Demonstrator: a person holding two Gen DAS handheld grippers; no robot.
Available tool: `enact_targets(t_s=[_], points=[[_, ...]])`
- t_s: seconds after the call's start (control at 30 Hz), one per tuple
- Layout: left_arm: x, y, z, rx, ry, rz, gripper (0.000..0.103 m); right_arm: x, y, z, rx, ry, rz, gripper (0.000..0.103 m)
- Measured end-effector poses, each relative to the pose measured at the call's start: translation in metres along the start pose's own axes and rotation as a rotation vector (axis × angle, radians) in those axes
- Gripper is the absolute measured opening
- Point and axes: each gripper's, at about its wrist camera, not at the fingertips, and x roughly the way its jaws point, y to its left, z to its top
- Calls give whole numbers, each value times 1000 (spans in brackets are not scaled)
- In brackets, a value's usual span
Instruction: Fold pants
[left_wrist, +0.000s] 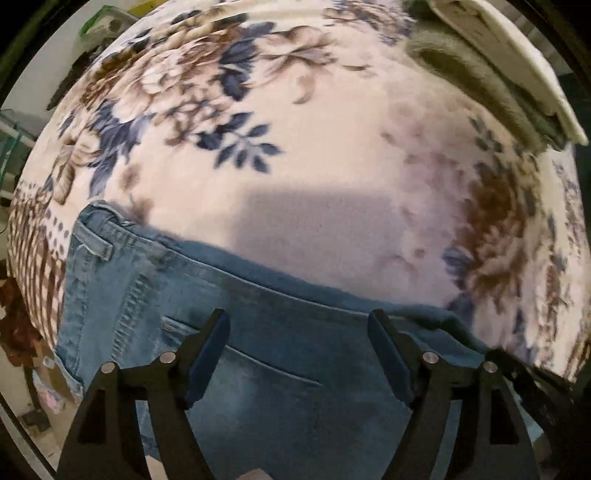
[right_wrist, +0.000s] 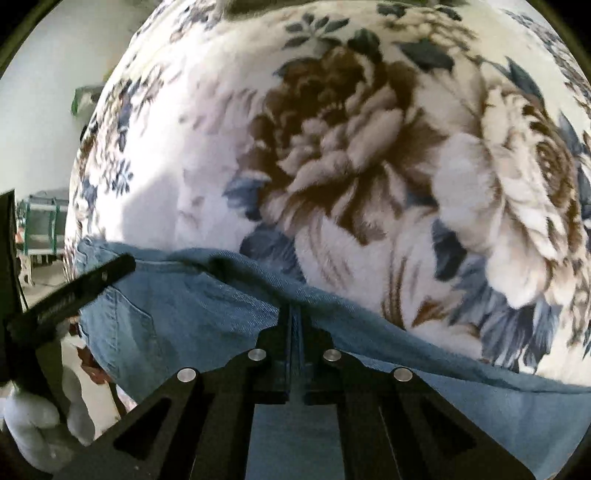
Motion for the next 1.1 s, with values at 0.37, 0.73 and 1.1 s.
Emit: enact_targets(t_s=[0.37, 0.73, 1.1], points=[[50, -54, 10, 244, 13, 123, 77, 8, 1, 16, 45, 93, 47, 33], [56, -54, 18, 239, 15, 115, 80, 31, -20, -15, -131, 132, -193, 4], [60, -70, 13, 210, 1, 105, 81, -24, -115, -32, 206, -22, -62, 1]])
